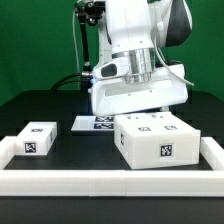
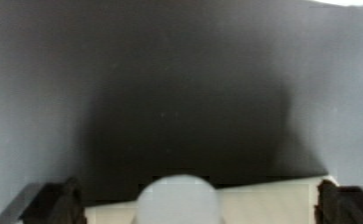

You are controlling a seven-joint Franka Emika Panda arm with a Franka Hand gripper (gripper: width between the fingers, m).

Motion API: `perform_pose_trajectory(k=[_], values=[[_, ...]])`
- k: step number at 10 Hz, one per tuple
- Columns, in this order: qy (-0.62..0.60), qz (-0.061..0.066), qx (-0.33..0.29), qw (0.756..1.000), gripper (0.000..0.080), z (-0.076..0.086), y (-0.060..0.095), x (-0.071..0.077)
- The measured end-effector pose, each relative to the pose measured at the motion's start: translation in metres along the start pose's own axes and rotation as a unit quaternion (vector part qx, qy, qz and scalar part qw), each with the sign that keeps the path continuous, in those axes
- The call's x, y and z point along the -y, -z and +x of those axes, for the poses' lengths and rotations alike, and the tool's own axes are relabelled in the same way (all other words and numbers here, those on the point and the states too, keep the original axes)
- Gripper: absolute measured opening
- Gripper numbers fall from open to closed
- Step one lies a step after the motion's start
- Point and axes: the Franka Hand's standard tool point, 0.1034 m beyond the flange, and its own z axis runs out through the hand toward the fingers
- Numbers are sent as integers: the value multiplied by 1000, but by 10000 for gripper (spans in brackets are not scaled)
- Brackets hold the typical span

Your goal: Assemble cabinet

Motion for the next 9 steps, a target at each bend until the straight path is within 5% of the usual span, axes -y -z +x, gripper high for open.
perform_pose_trajectory(k=[1, 2, 3, 9], values=[[0, 0, 1, 1000, 513, -1, -1, 0], [0, 0, 1, 1000, 513, -1, -1, 0], [0, 0, 1, 1000, 424, 0, -1, 0], [0, 0, 1, 1000, 424, 0, -1, 0]])
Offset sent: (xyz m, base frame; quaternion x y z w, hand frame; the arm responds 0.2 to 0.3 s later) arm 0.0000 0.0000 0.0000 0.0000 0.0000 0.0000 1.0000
